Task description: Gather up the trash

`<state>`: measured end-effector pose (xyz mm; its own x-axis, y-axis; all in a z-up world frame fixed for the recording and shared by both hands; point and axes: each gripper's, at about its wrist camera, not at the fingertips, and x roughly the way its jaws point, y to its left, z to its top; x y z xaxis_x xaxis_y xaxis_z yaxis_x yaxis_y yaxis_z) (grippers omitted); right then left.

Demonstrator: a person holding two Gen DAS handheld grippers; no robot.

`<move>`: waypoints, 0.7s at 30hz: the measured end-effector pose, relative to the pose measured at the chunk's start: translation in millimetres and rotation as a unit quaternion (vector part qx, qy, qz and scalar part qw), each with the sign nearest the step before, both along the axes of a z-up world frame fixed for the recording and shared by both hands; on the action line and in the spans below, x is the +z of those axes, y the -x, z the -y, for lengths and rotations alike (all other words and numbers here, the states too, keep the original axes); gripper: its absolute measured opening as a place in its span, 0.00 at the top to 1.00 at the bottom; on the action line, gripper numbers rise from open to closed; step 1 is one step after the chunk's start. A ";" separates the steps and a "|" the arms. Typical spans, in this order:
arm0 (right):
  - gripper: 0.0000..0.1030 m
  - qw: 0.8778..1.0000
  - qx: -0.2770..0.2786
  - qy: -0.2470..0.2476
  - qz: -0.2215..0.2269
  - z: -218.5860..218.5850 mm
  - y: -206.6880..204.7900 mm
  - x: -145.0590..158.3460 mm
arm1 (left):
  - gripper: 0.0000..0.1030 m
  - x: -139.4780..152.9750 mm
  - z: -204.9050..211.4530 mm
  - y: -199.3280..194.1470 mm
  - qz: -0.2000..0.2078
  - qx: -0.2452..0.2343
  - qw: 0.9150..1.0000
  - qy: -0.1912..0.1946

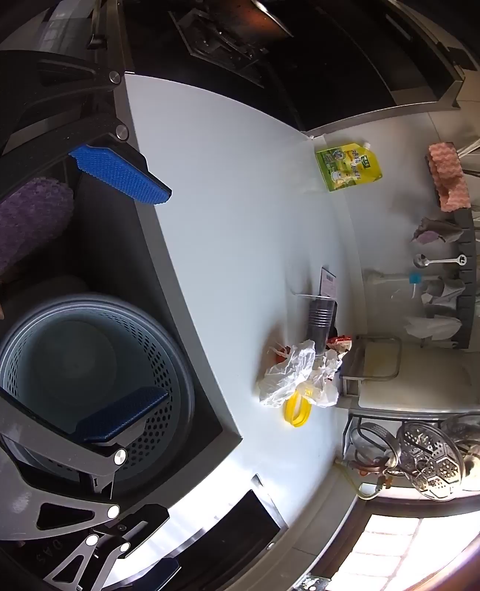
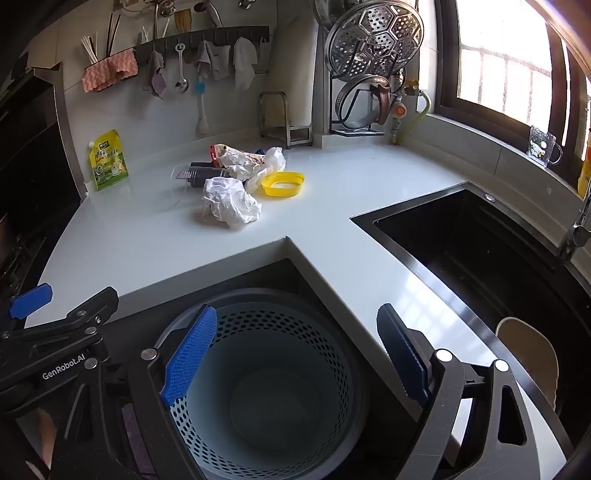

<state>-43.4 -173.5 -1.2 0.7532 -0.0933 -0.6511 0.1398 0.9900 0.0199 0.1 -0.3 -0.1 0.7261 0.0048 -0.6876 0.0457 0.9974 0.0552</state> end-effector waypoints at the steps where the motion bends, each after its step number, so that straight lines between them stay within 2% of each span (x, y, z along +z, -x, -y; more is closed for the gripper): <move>1: 0.18 1.000 0.000 -0.001 0.000 0.2 0.0 0.1 | 0.06 0.1 -0.1 0.1 0.001 0.000 1.000 0.001; 21: 0.18 1.000 -0.001 -0.003 0.001 0.7 1.2 -0.4 | 0.06 6.0 2.0 2.4 0.010 -0.004 1.000 -0.004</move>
<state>-44.6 -174.2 -1.6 0.7542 -0.0909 -0.6503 0.1419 0.9895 0.0262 -2.3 -2.3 6.0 0.7404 0.0044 -0.6721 0.0530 0.9965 0.0650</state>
